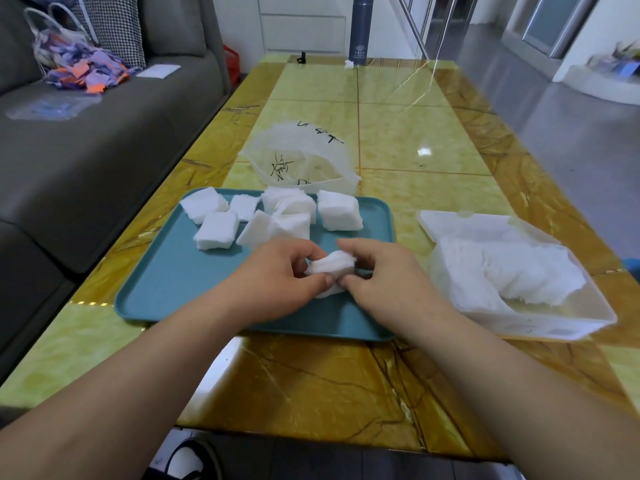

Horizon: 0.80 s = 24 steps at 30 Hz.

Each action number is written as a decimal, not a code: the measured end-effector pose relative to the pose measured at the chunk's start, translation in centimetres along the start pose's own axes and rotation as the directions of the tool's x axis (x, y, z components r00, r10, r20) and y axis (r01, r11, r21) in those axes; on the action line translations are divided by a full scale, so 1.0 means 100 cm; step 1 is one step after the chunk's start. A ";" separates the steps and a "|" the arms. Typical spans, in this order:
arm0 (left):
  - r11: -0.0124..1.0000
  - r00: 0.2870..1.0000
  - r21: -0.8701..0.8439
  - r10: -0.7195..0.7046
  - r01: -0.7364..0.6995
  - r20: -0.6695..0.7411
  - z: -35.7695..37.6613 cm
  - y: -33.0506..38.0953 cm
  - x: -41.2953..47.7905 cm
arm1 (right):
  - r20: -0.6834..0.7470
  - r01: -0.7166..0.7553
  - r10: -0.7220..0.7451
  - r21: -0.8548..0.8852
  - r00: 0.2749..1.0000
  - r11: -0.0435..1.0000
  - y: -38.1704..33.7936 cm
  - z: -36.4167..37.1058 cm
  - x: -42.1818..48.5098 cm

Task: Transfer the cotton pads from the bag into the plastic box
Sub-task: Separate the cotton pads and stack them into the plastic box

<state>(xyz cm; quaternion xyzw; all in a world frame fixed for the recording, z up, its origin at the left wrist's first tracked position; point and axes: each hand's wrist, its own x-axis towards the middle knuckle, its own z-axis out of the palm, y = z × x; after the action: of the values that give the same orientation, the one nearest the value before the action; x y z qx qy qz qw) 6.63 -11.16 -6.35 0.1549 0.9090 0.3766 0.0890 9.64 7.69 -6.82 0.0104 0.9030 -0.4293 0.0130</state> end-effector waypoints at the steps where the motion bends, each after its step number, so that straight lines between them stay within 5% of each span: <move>1: 1.000 1.000 -0.002 0.001 -0.001 -0.024 0.000 0.000 -0.001 | 0.003 0.016 -0.016 0.008 1.000 1.000 0.000 -0.001 0.001; 8: 0.991 0.984 -0.117 0.046 -0.067 -0.174 0.001 0.000 0.000 | -0.007 0.015 -0.015 0.013 1.000 1.000 0.001 -0.004 0.003; 17: 0.972 0.986 -0.223 -0.102 0.072 -0.128 0.002 -0.001 -0.001 | -0.006 0.013 -0.013 0.057 1.000 0.998 0.003 0.000 0.001; 21: 0.983 0.987 -0.141 -0.131 0.118 -0.088 0.005 0.003 -0.004 | -0.023 0.009 -0.008 0.043 1.000 0.999 0.003 0.002 0.003; 24: 0.993 0.928 -0.050 -0.117 0.106 -0.354 -0.007 -0.002 0.001 | -0.066 0.010 -0.006 0.055 0.998 0.998 0.001 0.002 0.004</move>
<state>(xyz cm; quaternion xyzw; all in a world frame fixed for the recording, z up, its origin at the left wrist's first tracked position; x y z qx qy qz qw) 6.30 -11.69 -6.00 0.0308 0.9117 0.4063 -0.0536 9.24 7.58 -7.07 0.0213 0.8908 -0.4536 -0.0185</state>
